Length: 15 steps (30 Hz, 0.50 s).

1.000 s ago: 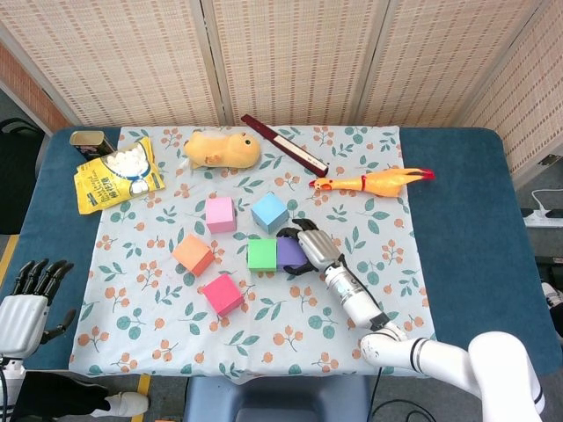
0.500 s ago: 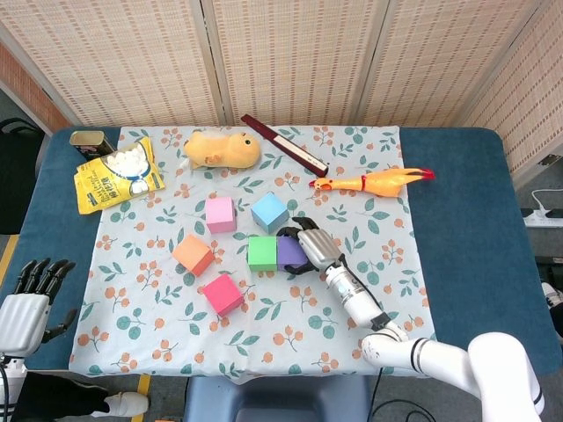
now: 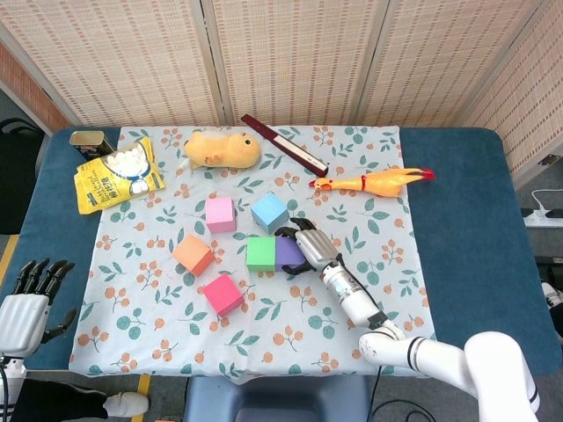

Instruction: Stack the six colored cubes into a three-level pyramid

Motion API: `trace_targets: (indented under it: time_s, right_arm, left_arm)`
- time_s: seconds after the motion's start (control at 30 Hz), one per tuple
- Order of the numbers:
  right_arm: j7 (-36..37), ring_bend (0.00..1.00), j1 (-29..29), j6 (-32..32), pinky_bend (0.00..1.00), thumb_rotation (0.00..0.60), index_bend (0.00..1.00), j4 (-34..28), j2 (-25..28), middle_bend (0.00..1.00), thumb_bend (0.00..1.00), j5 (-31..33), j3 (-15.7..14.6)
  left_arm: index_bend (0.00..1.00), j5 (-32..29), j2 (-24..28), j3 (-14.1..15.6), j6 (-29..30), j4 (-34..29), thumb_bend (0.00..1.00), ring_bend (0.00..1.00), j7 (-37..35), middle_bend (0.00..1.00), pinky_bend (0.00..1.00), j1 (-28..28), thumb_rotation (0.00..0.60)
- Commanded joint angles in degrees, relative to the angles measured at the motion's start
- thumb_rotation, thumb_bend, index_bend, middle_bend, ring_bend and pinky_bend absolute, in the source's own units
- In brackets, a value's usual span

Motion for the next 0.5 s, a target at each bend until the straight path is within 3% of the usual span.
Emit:
trace_targets:
  time_s: [0.03,0.13,0.23,0.5]
  right_arm:
    - [-0.3,0.01,0.1,-0.6,0.0,0.6,0.19,0.0,0.1,0.32,0.15,0.2,-0.2]
    - [-0.5,0.0,0.1,-0.9,0.0,0.6,0.1,-0.2,0.2,0.29,0.15,0.4,-0.3]
    - [-0.4,0.0,-0.1,-1.0,0.0,0.6,0.0,-1.1,0.8,0.2,0.15,0.3,-0.4]
    - [-0.2,0.0,-0.4,-0.5,0.0,0.6,0.0,-2.7,1.9,0.14,0.15,0.1,-0.1]
  left_arm:
    - [0.14,0.0,0.0,0.0,0.0,0.0,0.33,0.06,0.0,0.11,0.03,0.0,0.6]
    - [0.14,0.1,0.0,0.0,0.1,0.0,0.33,0.06,0.0,0.11,0.03,0.0,0.6]
    - [0.13,0.2,0.1,0.0,0.0,0.1,0.33,0.06,0.2,0.11,0.03,-0.1,0.6]
    - [0.14,0.6,0.3,0.0,0.0,-0.2,0.33,0.06,0.5,0.11,0.03,-0.3,0.6]
